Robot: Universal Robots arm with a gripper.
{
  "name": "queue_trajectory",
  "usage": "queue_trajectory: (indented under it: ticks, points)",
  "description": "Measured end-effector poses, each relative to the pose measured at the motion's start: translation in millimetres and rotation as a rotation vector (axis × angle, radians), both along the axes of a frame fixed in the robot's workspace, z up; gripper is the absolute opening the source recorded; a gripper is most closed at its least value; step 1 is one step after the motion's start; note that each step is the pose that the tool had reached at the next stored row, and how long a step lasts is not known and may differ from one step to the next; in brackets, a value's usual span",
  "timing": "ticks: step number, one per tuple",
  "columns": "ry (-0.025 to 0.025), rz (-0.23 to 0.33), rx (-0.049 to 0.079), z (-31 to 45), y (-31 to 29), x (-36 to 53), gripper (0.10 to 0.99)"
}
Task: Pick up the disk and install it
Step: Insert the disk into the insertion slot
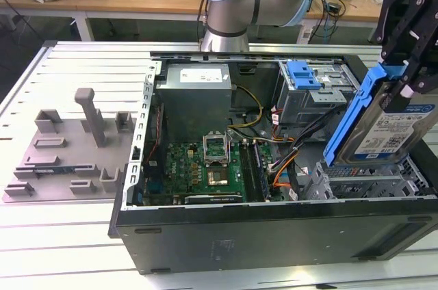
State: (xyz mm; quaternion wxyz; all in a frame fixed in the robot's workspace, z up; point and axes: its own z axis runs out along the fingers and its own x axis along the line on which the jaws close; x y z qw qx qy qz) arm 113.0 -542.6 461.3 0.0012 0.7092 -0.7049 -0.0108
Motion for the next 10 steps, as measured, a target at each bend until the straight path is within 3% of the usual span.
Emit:
queue_trajectory:
  ticks: [10]
  points:
    - [0.0000,0.000,0.000,-7.7,-0.6,1.2,0.369]
